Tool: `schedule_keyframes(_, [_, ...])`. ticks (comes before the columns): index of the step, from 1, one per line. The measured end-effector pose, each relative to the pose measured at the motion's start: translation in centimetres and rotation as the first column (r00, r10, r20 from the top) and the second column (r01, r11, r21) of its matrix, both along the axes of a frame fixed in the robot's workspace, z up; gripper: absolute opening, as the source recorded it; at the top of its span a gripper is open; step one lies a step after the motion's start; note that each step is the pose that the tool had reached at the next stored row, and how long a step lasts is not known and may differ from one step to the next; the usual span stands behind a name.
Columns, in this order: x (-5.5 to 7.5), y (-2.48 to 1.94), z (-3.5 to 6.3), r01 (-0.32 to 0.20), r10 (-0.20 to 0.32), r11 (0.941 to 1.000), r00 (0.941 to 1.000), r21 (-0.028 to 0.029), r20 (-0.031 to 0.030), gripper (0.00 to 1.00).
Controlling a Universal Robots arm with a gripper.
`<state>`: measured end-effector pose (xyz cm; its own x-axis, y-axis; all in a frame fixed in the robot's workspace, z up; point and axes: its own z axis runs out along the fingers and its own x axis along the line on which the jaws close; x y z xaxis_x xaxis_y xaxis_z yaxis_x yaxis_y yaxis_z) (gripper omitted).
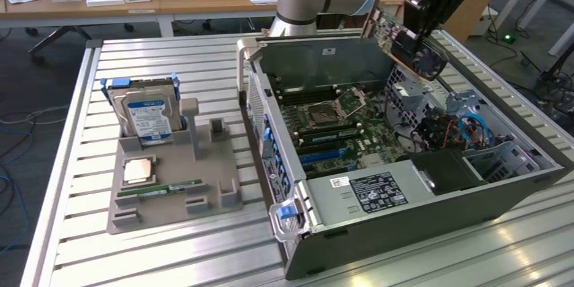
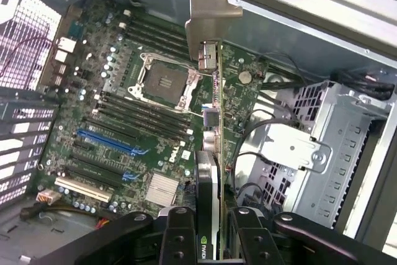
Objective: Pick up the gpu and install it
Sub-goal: 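Insert the gpu into the slot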
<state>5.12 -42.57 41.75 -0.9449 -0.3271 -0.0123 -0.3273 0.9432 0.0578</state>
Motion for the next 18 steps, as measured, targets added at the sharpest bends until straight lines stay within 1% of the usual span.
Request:
schedule_keyframes(4, [-0.03, 0.0, -0.01, -0.039, 0.039, 0.9993, 0.9993, 0.0001, 0.0, 0.27])
schedule_keyframes(7, [-0.05, 0.0, -0.01, -0.068, 0.068, 0.9977, 0.9977, 0.0, 0.0, 0.27])
schedule_keyframes(10, [-0.07, 0.0, -0.02, -0.098, 0.098, 0.9952, 0.9952, 0.0001, 0.0, 0.27])
schedule_keyframes(14, [-0.09, 0.0, -0.03, -0.138, 0.138, 0.9904, 0.9904, 0.0, 0.0, 0.27])
schedule_keyframes(18, [-0.08, 0.0, -0.03, -0.142, 0.142, 0.9899, 0.9899, 0.0, 0.0, 0.27])
